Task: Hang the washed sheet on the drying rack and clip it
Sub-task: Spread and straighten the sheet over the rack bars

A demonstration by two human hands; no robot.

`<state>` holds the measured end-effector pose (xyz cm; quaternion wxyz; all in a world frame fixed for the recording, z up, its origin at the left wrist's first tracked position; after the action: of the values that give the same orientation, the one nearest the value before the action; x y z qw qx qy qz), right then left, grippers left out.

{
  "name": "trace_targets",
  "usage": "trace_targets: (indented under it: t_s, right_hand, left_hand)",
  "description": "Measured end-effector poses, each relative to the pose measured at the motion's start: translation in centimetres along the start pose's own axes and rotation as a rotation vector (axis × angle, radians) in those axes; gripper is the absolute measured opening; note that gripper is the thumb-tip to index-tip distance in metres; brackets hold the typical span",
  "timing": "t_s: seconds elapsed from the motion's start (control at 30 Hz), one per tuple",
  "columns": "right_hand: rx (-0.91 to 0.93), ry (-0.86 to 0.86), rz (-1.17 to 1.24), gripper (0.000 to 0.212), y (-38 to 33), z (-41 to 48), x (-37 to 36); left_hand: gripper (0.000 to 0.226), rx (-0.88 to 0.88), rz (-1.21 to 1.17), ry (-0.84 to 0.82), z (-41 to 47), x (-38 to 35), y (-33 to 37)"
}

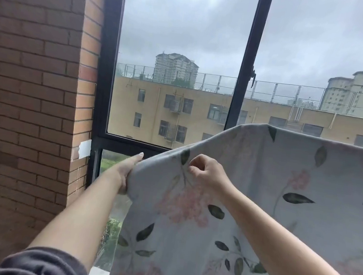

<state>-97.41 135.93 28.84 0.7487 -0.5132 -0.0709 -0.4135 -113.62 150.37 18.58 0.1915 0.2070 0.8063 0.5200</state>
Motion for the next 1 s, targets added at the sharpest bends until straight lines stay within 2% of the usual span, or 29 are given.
trace_targets:
  t_s: [0.07, 0.13, 0.2, 0.27, 0.33, 0.43, 0.53, 0.57, 0.6, 0.67, 0.7, 0.73, 0.77, 0.8, 0.83, 0.87, 0.9, 1.0]
  right_hand:
    - [0.133, 0.019, -0.082, 0.006, -1.5, 0.0, -0.6]
    - [0.267, 0.022, -0.274, 0.007, -2.1, -0.1, -1.4]
    - [0.328, -0.018, -0.504, 0.024, -1.9, -0.3, -2.5]
    - [0.337, -0.071, -0.676, 0.048, -1.4, -0.3, -3.5]
    - [0.347, -0.100, -0.764, 0.063, -1.6, -0.2, -4.2]
    - [0.365, -0.090, -0.794, 0.068, -2.7, 1.0, -4.6]
    - [0.386, -0.040, -0.788, 0.066, -4.2, 2.5, -3.8]
    - [0.383, -0.025, -0.775, 0.064, -4.4, 3.1, -3.5]
    - [0.375, -0.017, -0.762, 0.062, -4.6, 3.6, -3.2]
    - [0.362, -0.015, -0.731, 0.057, -4.7, 4.3, -2.9]
    - [0.362, -0.022, -0.721, 0.056, -4.8, 4.6, -3.0]
    - [0.360, -0.036, -0.720, 0.055, -4.8, 4.7, -3.0]
    - [0.361, -0.041, -0.721, 0.056, -5.0, 4.9, -3.0]
    - [0.364, -0.033, -0.718, 0.056, -5.1, 5.1, -2.9]
    - [0.369, -0.010, -0.704, 0.057, -5.5, 5.4, -2.5]
    - [0.366, 0.015, -0.682, 0.058, -5.7, 5.6, -2.0]
    - [0.357, 0.036, -0.658, 0.060, -5.8, 5.9, -1.5]
    - [0.324, 0.035, -0.657, 0.059, -5.4, 6.3, -0.8]
  left_hand:
    - [0.070, 0.134, 0.153, -0.013, 1.2, 0.5, -3.5]
    - [0.078, 0.206, 0.242, -0.075, 2.0, 0.6, -6.0]
    - [0.069, 0.181, 0.210, -0.168, 1.9, 0.4, -6.4]
    - [0.039, 0.060, 0.069, -0.180, 1.4, 0.6, -5.0]
    - [0.016, -0.093, -0.182, -0.064, 1.5, 2.4, -2.9]
    - [0.019, -0.354, -0.493, 0.207, 1.5, 7.8, 0.2]
    - [0.015, -0.417, -0.641, 0.324, -0.3, 11.7, 3.4]
    - [0.013, -0.379, -0.589, 0.267, -1.2, 11.8, 4.1]
    - [0.027, -0.308, -0.511, 0.157, -1.8, 11.2, 4.5]
    - [0.049, -0.163, -0.201, -0.073, -3.6, 9.1, 4.6]
    - [0.049, -0.153, -0.055, -0.100, -3.8, 8.7, 4.9]
    - [0.041, -0.200, 0.005, -0.076, -3.8, 8.6, 5.7]
    - [0.028, -0.301, -0.017, 0.016, -3.7, 9.3, 7.2]
    - [0.020, -0.432, -0.118, 0.119, -4.1, 10.1, 8.9]
    - [0.022, -0.522, -0.260, 0.210, -4.2, 11.3, 10.1]
    - [0.023, -0.552, -0.360, 0.226, -4.0, 11.7, 10.4]
    - [0.024, -0.496, -0.346, 0.186, -3.6, 11.4, 10.0]
    - [0.052, -0.253, -0.072, 0.068, -2.6, 9.9, 6.9]
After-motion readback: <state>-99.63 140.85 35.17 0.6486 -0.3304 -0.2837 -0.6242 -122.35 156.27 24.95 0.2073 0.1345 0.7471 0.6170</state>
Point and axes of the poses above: each hand's wrist, its own z-axis towards the middle knuckle, its own x-axis out of the back of the hand, y = z × x, the point moved 8 cm from there along z, towards the middle knuckle, and after that the axes turned 11 degrees about z, right-handed, at the moved point
